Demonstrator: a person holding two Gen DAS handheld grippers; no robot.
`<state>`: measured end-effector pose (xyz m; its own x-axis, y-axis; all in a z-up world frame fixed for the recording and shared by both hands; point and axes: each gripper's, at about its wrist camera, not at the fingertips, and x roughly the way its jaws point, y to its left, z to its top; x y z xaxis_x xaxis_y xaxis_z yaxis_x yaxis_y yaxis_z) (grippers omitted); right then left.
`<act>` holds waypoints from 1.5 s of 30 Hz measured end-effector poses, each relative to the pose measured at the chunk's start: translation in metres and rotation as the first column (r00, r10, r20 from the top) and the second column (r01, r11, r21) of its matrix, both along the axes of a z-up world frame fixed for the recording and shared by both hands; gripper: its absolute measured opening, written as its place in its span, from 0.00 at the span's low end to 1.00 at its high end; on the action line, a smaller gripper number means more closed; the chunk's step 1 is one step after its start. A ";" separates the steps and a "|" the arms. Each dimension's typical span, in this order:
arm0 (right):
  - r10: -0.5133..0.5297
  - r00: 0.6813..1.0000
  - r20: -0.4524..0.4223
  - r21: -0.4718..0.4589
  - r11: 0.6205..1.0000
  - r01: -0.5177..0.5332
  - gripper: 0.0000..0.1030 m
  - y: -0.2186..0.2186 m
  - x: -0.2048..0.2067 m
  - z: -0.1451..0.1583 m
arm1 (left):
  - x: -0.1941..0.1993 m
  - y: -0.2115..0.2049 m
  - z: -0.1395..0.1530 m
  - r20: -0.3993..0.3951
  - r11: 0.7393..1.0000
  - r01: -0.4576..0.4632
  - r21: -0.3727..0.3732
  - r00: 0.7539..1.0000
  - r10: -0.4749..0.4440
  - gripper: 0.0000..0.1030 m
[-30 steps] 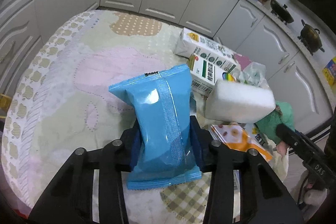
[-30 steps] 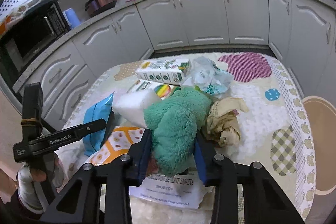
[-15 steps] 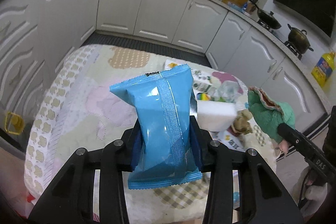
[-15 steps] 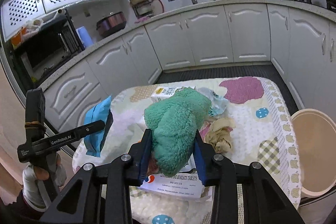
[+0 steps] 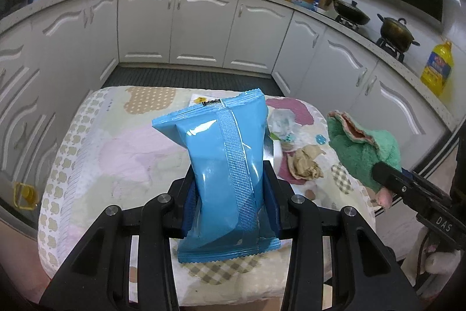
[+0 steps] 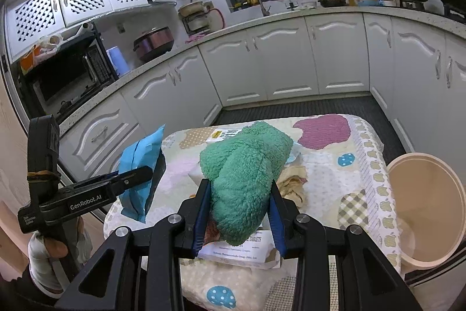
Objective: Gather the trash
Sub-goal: 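Carry wipe pack and green cloth over the bin and release both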
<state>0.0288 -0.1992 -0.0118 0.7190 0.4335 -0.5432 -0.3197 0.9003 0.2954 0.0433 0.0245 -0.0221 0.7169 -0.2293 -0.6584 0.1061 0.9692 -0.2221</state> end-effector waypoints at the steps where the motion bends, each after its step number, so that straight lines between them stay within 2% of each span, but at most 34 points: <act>1: -0.002 1.000 0.002 -0.003 1.000 0.002 0.34 0.000 -0.001 0.000 | -0.001 -0.002 0.000 0.001 1.000 0.002 0.002 1.000 -0.002 0.37; 15: -0.041 0.999 0.015 -0.016 0.999 0.041 0.34 -0.017 -0.013 0.004 | -0.003 -0.042 0.009 0.025 0.997 0.060 0.039 0.998 -0.061 0.37; 28: -0.116 0.993 0.015 -0.011 0.993 0.116 0.34 -0.056 -0.020 0.004 | 0.002 -0.088 0.014 0.028 0.989 0.132 0.062 0.991 -0.134 0.37; 36: -0.176 0.984 0.005 -0.010 0.984 0.176 0.34 -0.085 -0.025 -0.002 | 0.007 -0.125 0.019 0.034 0.977 0.197 0.079 0.979 -0.200 0.37; 45: -0.265 0.964 -0.014 -0.013 0.964 0.265 0.35 -0.128 -0.032 -0.012 | 0.015 -0.184 0.014 0.014 0.952 0.285 0.107 0.957 -0.288 0.37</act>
<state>-0.0034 -0.3277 -0.0235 0.7991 0.2225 -0.5585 -0.0646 0.9554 0.2882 0.0587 -0.1595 -0.0077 0.6497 -0.3603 -0.6694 0.3879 0.9144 -0.1157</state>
